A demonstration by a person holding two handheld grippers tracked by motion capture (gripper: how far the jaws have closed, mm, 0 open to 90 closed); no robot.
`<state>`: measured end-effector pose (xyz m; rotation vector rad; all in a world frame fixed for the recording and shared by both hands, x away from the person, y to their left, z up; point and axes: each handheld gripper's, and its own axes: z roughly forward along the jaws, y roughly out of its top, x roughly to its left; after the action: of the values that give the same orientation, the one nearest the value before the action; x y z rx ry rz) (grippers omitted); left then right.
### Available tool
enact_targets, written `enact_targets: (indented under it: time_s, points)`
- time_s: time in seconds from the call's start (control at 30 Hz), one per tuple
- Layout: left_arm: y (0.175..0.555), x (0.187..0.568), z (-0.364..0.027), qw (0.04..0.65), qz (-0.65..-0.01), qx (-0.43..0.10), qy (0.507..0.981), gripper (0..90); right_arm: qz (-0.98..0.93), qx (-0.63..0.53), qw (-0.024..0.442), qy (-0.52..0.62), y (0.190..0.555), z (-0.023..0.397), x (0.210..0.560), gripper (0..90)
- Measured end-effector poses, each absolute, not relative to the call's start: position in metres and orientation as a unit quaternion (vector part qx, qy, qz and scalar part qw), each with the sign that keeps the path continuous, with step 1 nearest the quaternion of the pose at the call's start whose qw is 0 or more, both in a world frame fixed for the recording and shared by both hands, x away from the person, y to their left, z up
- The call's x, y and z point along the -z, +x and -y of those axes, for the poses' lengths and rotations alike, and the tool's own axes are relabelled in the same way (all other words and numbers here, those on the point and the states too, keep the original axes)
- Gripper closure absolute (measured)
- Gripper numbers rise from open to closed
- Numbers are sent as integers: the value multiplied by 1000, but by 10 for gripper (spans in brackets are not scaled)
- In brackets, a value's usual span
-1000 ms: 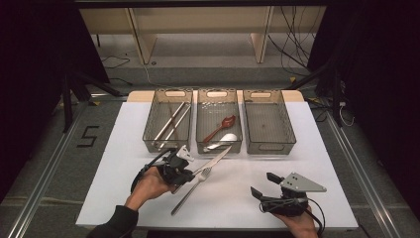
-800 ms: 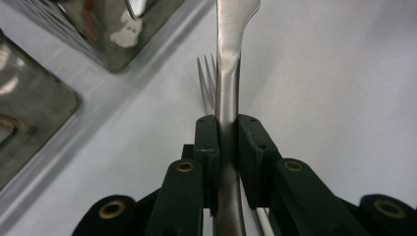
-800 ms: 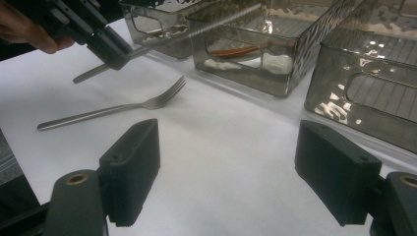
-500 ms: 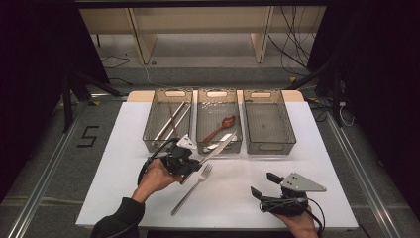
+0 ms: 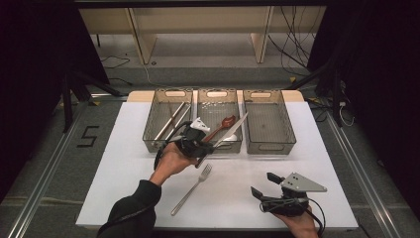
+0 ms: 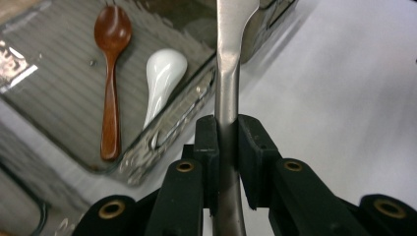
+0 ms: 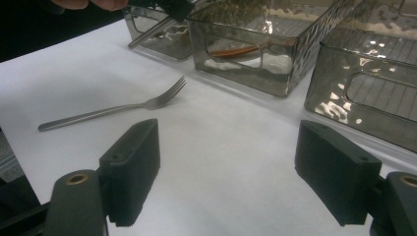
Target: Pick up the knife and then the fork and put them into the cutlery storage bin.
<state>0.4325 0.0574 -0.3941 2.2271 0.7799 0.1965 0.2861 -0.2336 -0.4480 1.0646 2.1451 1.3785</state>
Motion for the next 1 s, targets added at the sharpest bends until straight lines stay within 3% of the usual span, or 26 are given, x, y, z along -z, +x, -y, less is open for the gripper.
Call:
enact_targets:
  time_s: [1.0]
  points:
    - [484,369,29,397,-316,-62,859,788,-760,-496,186,377,287,235,448,260]
